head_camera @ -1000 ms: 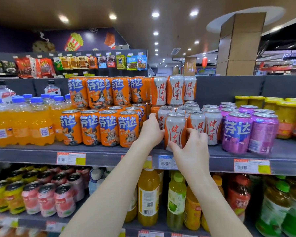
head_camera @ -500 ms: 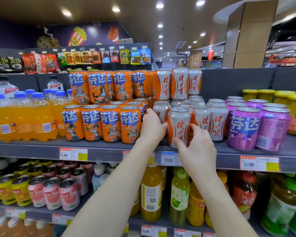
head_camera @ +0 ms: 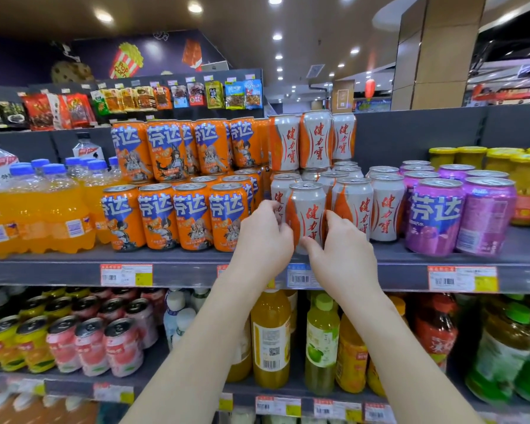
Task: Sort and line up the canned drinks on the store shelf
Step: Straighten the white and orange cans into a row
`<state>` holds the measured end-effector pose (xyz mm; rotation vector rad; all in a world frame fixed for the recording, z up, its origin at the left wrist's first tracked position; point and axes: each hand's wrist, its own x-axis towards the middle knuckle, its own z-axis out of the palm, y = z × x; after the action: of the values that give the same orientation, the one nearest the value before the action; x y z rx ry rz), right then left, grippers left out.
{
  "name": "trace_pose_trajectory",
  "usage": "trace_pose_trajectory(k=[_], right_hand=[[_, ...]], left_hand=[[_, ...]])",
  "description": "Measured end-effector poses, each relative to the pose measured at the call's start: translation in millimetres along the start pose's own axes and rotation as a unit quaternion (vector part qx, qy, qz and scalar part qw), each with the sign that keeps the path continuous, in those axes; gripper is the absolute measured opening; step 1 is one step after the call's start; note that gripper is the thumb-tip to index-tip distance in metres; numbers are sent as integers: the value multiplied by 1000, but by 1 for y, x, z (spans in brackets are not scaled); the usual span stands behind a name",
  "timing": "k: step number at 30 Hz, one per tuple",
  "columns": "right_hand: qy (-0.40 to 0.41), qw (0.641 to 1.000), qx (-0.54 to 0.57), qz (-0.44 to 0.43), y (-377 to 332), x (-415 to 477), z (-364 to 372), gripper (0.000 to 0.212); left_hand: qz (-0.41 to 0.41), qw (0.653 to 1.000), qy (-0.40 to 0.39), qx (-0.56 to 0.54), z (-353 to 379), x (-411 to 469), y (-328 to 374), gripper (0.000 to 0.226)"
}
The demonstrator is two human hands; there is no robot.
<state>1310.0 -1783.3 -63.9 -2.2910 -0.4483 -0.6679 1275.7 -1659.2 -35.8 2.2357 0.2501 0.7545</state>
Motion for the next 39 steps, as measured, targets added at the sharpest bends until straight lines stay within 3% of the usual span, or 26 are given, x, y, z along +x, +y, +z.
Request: trace_pose_trajectory(k=[4,11,13,15,17,21,23,28,34,37,39], right_hand=[[-17,999,27,-6,-7,11,10,52],[-17,997,67,-16,-12,13,16,57],[34,993,115,-13,-5,8,7,51],[147,981,123,20,6,4,-6,41],[194,972,107,78,18,5,-16,46],[69,984,-6,162,28,17,-11,73],[69,984,-17,164,26,21,-7,73],[67,987,-9,147,22,19,-3,73],[-6,994,55,93,28,17,-11,83],[-59,992,85,74,38,22,-30,76],[-80,991,90,60,40,25,-39,72]], left_hand=[[10,1000,-11,4,2,-3,-10,46],[11,998,61,22,7,1,-15,42],[11,998,54,23,8,1,-15,42],[11,999,43,29,8,1,-15,44],[13,999,41,28,8,0,-16,47],[15,999,32,13,10,-1,-17,49],[24,999,31,14,11,-3,-18,56],[38,998,55,18,16,-3,-21,58],[63,992,105,31,17,-8,-20,73],[118,978,168,42,11,-12,-15,66],[165,971,170,25,7,-9,-11,57]])
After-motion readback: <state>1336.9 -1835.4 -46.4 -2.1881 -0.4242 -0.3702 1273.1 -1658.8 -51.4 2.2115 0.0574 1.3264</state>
